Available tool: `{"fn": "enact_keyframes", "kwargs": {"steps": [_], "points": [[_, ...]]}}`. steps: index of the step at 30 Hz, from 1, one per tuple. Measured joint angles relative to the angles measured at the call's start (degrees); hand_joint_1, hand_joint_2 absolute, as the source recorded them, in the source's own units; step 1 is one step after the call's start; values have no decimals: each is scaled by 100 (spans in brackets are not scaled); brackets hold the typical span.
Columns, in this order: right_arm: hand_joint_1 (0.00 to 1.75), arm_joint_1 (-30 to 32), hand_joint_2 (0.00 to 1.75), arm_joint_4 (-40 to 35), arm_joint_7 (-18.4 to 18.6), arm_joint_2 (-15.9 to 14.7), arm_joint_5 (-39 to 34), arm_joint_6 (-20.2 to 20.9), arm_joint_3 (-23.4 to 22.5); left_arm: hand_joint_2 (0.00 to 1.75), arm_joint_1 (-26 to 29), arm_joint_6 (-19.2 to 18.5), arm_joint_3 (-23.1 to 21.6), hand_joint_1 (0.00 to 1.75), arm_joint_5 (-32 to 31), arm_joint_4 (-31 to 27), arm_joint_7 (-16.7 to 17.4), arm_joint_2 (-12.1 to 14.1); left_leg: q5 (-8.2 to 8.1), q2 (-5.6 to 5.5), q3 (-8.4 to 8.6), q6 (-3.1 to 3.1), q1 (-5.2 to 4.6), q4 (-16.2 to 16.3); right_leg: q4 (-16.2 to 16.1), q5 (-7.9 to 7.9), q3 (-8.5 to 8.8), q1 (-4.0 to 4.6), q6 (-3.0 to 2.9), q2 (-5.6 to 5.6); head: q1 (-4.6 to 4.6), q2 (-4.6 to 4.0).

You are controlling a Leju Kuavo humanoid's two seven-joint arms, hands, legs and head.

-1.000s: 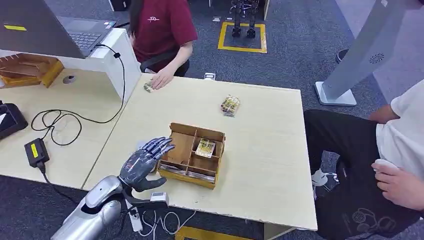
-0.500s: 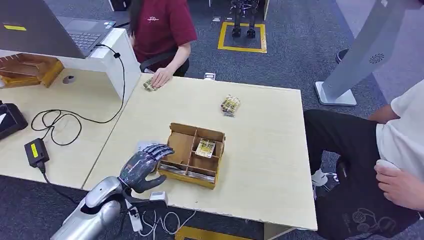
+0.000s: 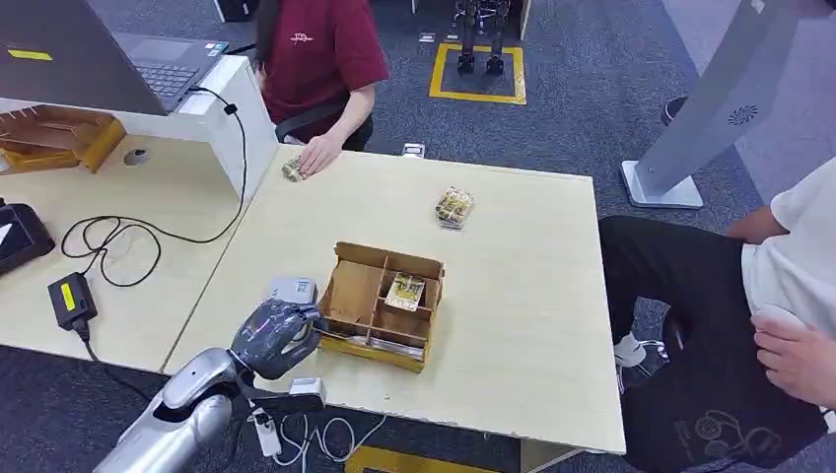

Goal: Pass the card to the sensor for recognition and then transmit it.

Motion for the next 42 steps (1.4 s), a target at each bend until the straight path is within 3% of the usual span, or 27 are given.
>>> {"fn": "enact_keyframes", "kwargs": {"steps": [12,16,21,26,31,36,42], "points": [[0,0,175,0,-33,-2,-7,0,0,175,7,26,0,175,413,-48,-168,13,0,0,1,0,0,0,0,0,-2,0,0,0,-2,0],[0,-4,175,0,-33,-2,-4,4,0,175,-51,2,2,175,525,-350,-149,-33,0,-2,0,0,0,0,0,0,0,-1,0,-1,0,0],[0,-6,175,0,-15,-2,13,-7,2,175,-240,219,137,175,181,-948,37,-100,1,-5,-4,1,0,2,0,1,-3,0,0,-5,0,0],[0,-10,175,0,-15,-2,88,-7,0,175,-693,-55,367,175,92,-1583,615,-153,2,-5,-4,1,1,2,1,2,-4,1,1,-4,0,0],[0,-23,175,0,-15,-2,160,2,0,175,-1227,-186,717,175,-416,-1687,1253,-249,2,-3,-1,1,1,2,1,2,-3,1,1,-2,-2,0],[0,-66,175,0,-6,-2,221,20,0,175,-1570,-4,1078,175,-1216,-1444,2003,-582,2,-3,-4,1,0,2,1,2,-4,0,1,-1,0,0],[0,-136,175,0,85,-2,398,20,2,175,-1950,136,1585,175,-2788,-780,3087,-1023,2,-2,-5,1,-1,4,0,4,-5,-1,3,0,0,0]]}}
